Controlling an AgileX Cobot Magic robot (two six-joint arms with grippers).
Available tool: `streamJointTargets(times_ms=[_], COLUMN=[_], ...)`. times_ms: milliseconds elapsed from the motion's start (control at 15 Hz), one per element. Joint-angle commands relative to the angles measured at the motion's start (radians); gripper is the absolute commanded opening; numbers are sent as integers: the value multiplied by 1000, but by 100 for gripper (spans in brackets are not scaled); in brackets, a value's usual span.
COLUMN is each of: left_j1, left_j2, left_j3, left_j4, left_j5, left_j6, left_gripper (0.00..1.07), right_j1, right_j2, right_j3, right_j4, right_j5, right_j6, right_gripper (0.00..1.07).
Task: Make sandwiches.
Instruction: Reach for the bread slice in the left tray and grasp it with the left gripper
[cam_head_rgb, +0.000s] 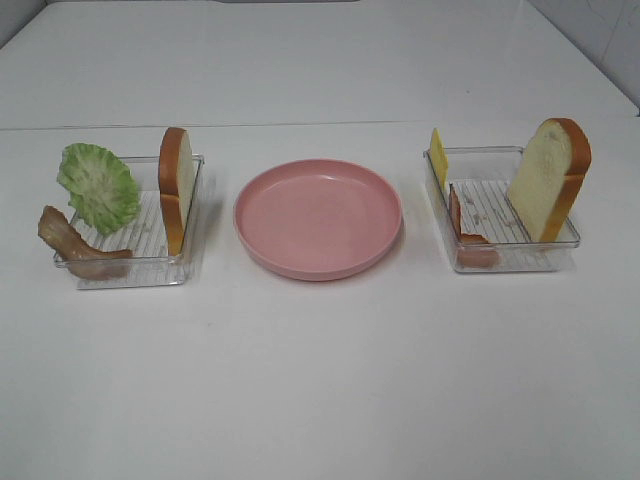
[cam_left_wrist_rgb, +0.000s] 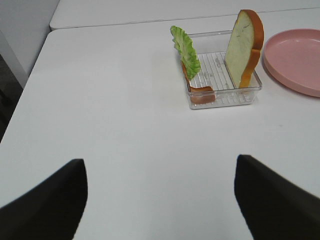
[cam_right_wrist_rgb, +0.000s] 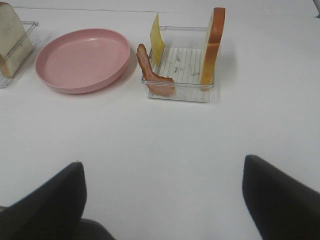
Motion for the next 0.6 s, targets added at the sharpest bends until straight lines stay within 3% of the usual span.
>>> streamJointTargets(times_ms=[67,600], left_j1=[2,2], left_j2=[-19,-19], left_j3=[4,4], left_j4=[-3,-3], left_j5=[-8,-8], left_j6=[-3,-3], left_gripper=[77,77], right_j1=[-5,-5], right_j2=[-12,-12], right_j3=[4,4], right_j4=[2,2], right_j5=[-9,-9], right_j6=[-1,-1], right_gripper=[81,81])
